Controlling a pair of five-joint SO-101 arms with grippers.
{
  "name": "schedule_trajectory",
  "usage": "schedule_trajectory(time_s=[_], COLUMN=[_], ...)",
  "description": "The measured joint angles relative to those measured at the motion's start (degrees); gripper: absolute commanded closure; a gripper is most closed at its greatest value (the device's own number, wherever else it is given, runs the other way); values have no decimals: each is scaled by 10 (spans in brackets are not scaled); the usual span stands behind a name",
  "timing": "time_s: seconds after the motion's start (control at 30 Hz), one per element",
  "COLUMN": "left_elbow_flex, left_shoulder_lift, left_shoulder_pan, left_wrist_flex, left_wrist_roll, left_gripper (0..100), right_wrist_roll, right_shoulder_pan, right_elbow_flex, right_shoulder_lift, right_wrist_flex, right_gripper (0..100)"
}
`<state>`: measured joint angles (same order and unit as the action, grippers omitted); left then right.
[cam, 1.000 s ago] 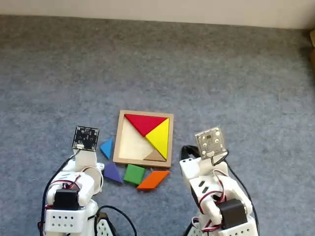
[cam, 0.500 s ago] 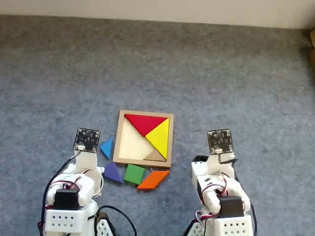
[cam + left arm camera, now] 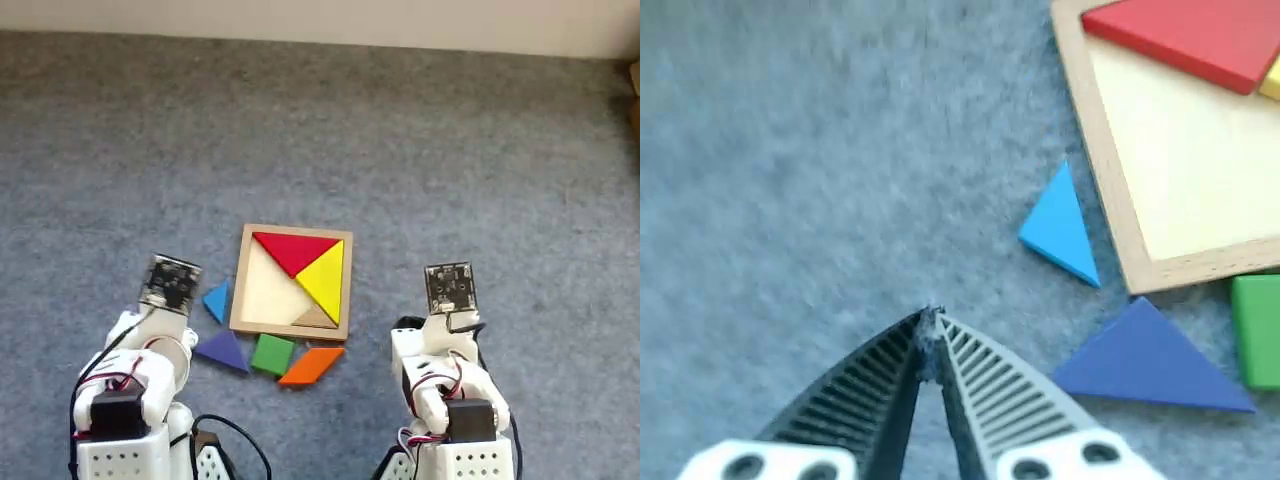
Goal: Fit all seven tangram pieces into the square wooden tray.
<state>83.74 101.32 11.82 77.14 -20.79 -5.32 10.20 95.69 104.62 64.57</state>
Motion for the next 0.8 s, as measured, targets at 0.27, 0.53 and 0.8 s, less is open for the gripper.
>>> schedule_trajectory(time_s=[0.27,0.53,0.8], left_elbow_flex=[-75,-116,-221], left_shoulder_lift=[0,-2,-224], left_shoulder_pan=[1,-57,-132], left_wrist_flex=[0,59,66], left_wrist_roll=[-19,-21,-21], left_gripper=[947,941,936], right_wrist_roll=[25,106,109], right_shoulder_pan=[-22,-27,-29], right_elbow_flex=[0,0,0], right_shoulder_lift=[0,0,0], right_wrist_flex=[34,34,34], right_gripper=[974,974,974])
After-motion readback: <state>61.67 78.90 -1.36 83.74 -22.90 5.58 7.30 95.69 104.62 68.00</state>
